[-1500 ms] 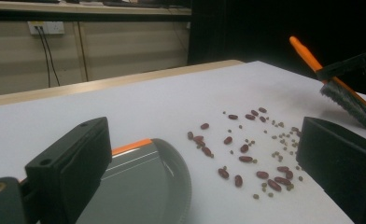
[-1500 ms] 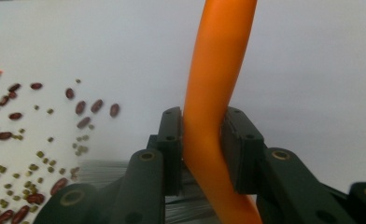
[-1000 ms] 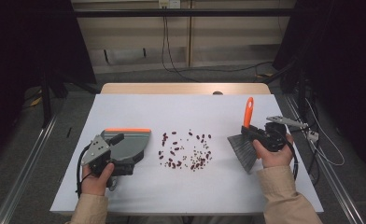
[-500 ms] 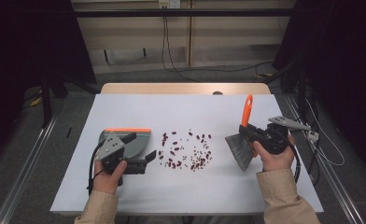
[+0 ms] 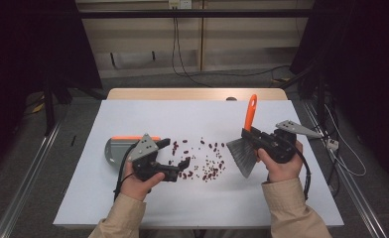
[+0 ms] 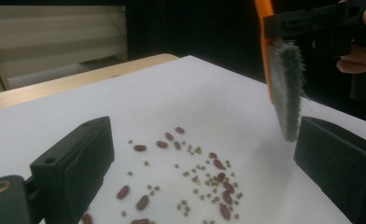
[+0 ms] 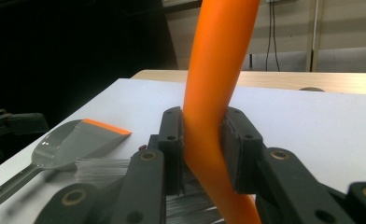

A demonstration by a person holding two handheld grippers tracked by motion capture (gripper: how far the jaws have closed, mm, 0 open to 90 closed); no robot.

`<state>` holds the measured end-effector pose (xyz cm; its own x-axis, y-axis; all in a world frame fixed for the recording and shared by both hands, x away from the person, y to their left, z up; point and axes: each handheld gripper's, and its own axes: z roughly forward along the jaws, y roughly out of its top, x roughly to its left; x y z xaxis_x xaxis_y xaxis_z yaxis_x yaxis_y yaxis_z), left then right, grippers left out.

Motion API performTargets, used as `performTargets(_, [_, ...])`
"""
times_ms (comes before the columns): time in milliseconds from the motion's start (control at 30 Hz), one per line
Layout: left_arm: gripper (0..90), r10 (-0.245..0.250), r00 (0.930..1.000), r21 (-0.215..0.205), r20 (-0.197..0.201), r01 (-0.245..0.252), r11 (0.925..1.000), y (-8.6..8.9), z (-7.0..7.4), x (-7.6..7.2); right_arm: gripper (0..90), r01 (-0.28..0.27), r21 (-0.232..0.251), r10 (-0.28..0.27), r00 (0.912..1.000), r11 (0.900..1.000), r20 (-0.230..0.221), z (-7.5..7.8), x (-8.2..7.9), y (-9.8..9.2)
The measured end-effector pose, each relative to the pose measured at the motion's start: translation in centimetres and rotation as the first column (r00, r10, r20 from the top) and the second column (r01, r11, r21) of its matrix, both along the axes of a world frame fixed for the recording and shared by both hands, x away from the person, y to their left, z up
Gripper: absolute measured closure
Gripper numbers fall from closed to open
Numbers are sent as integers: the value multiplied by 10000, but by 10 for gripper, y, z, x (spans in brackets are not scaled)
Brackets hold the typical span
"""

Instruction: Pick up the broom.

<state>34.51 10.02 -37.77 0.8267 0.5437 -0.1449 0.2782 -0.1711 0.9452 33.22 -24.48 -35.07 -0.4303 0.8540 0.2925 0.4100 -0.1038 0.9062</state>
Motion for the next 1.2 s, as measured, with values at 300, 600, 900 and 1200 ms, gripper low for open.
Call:
performTargets(300, [92, -444, 9987, -133, -239, 441, 9989, -29, 0, 9, 716, -369, -44, 370, 9985, 9993, 414, 2, 7, 36])
performTargets(600, [191, -347, 9969, -474, -699, 314, 9984, -38, -3, 17, 716, -701, -248, 712, 9962, 9972, 495, 0, 14, 62])
performTargets(900, [521, -398, 9958, -681, -830, 342, 9971, -43, -3, 17, 716, -1002, -249, 1015, 9933, 9947, 557, -3, 16, 78])
performTargets(1200, [852, -859, 9895, -872, -1163, 760, 9933, -38, 1, 13, 713, -1419, 113, 1412, 9887, 9898, 504, -4, 16, 78])
